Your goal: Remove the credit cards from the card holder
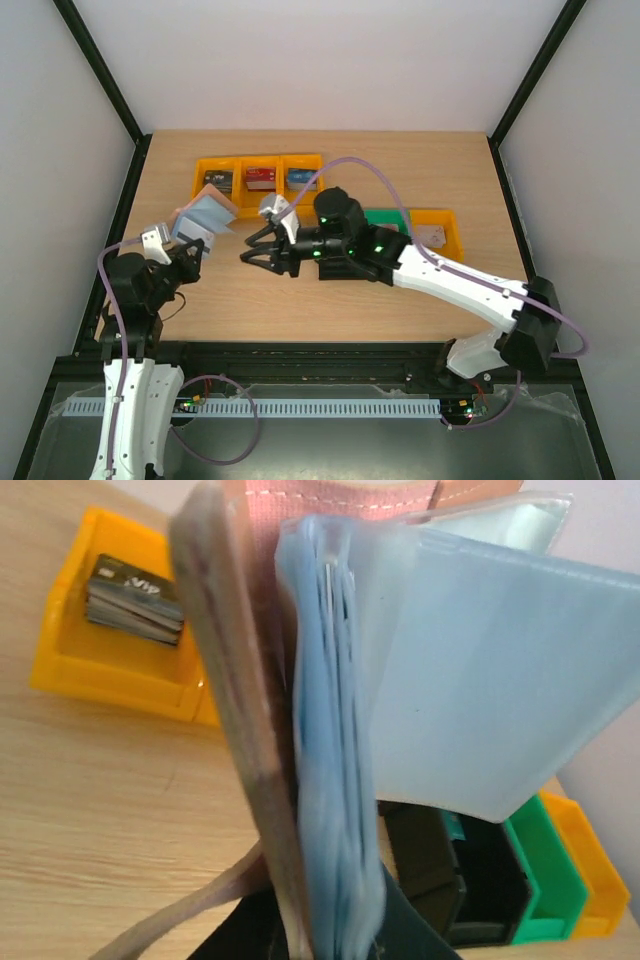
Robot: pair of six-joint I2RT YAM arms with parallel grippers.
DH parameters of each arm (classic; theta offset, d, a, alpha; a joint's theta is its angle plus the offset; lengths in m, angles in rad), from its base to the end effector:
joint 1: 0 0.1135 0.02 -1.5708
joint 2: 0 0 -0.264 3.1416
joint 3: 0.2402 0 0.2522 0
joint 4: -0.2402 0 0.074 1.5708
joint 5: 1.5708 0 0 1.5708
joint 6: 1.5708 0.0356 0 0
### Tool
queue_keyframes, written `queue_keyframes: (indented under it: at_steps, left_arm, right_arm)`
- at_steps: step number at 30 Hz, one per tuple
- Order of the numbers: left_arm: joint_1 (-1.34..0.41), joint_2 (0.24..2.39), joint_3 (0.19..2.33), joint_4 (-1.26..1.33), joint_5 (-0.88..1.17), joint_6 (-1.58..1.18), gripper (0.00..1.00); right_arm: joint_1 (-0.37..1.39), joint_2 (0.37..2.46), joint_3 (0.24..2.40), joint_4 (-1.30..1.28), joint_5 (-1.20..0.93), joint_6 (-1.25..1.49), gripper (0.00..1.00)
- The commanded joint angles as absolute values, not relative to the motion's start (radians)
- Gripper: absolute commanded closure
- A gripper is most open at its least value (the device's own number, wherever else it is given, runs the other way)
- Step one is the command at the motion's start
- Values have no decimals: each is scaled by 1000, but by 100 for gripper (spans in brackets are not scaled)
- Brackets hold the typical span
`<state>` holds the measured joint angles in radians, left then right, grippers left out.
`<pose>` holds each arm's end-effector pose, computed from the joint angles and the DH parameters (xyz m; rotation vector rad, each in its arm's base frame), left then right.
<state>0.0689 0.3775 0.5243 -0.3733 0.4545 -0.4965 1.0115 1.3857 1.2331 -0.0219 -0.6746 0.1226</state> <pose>0.1122 -0.0079 0.2822 -0.1841 1.8214 -0.7108 0.1525 0.2855 0.3774 -1.2868 1.4361 1.3810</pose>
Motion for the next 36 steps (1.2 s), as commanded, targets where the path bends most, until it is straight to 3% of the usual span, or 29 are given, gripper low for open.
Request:
queue_keyframes:
  at_steps: [1,5,19,24,29,36]
  left_arm:
    - [74,372,512,-404,390,-518,98]
    - [73,367,487,-369,465,-554,98]
    - [64,328,461,-173,722,-628,98]
    - [62,315,456,-87,824,-628,98]
    - [61,299,396,132,941,-681,98]
    - [60,305,402,205,1113,-616,98]
  right_arm:
    - [1080,1486,1296,120,-758,187,65]
    - [1089,1585,1333,280,-787,309,74]
    - [989,1777,1352,566,-689,699,83]
    - [934,1712,1297,500,-715,603,85]
    - [933,1697,1337,253,-842,400,85]
    - [933,1636,1309,83,-927,216,81]
